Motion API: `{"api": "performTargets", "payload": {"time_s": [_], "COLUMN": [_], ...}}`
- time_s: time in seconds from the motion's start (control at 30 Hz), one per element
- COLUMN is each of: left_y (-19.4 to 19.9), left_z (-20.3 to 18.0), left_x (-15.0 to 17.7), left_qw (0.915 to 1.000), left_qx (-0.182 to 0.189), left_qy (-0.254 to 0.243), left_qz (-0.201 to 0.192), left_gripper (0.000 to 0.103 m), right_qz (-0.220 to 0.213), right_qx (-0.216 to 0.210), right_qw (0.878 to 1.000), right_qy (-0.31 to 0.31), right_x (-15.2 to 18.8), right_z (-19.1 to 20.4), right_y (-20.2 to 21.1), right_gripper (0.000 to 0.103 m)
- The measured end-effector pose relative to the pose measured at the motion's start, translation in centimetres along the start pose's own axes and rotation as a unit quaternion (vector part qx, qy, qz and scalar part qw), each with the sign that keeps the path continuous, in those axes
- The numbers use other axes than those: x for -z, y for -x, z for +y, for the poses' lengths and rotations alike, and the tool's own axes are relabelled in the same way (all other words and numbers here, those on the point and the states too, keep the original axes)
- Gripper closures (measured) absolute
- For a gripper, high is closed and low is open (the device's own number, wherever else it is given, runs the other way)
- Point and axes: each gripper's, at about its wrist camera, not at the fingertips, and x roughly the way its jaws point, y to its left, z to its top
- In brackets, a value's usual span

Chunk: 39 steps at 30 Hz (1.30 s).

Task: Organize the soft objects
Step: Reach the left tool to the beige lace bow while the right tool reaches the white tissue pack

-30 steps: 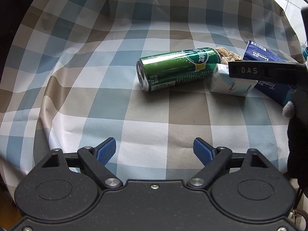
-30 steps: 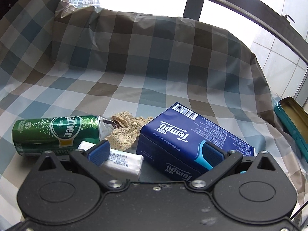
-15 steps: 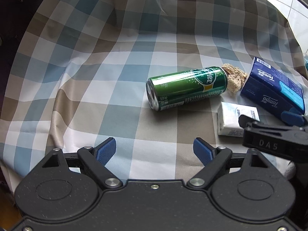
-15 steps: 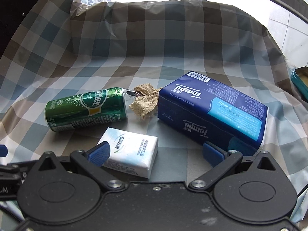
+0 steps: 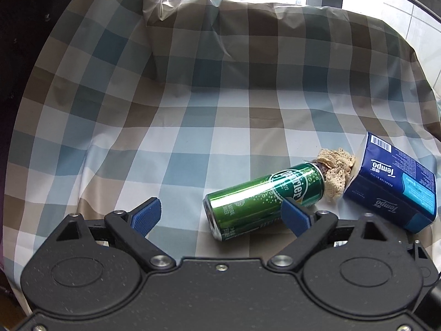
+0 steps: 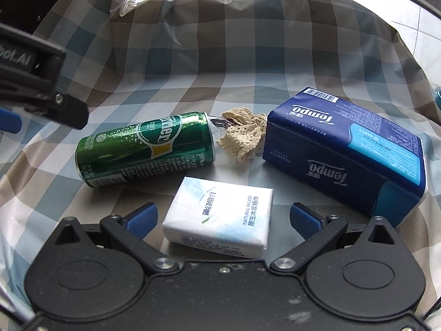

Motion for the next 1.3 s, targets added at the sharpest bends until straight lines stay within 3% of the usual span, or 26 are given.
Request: {"api": "performTargets", "payload": {"time_s": [0.2,0.3,0.37,0.5,0.67,0.87,1.1,1.3], "left_y": [-1.4,-2.3,-2.8,-3.2,-5.0,-7.0,-9.2,-10.9], "left_z": [-2.7,-4.2,-5.4,-7.5,-9.6,-10.7,-12.7,-13.2], "left_x": [-1.9,-2.5,-2.7,-2.9,-2.9,-3.3,-3.4,-4.1], "left_qw": [0.9973,0.9920,0.9861,0.9677,0.9448,0.9340,0.9204,0.9255], "left_qx": [0.017,0.033,0.040,0.073,0.089,0.117,0.109,0.087], "left_qy": [-0.072,-0.121,-0.161,-0.241,-0.315,-0.336,-0.370,-0.359], "left_qz": [-0.001,0.001,-0.002,-0.015,0.000,0.031,0.063,0.082], "left_gripper": [0.012,0.012,0.013,0.013,0.014,0.017,0.018,0.018], "right_qz": [0.003,0.007,0.002,0.001,-0.001,0.002,0.007,0.009], "right_qx": [0.014,0.019,0.024,0.020,0.016,0.015,0.004,-0.002], "right_qw": [1.000,1.000,1.000,1.000,1.000,1.000,1.000,1.000], "right_qy": [0.001,0.004,0.005,0.002,0.004,0.000,-0.010,-0.013], "right_x": [0.3,0.3,0.3,0.3,0.4,0.5,0.4,0.4], "right_z": [0.4,-0.3,-0.7,-1.3,-1.6,-1.7,-2.1,-2.4], "right_y": [-1.0,-1.4,-1.3,-1.4,-1.3,-1.0,-0.9,-1.0], "right_gripper": [0.002,0.015,0.023,0.024,0.024,0.022,0.020,0.018]}}
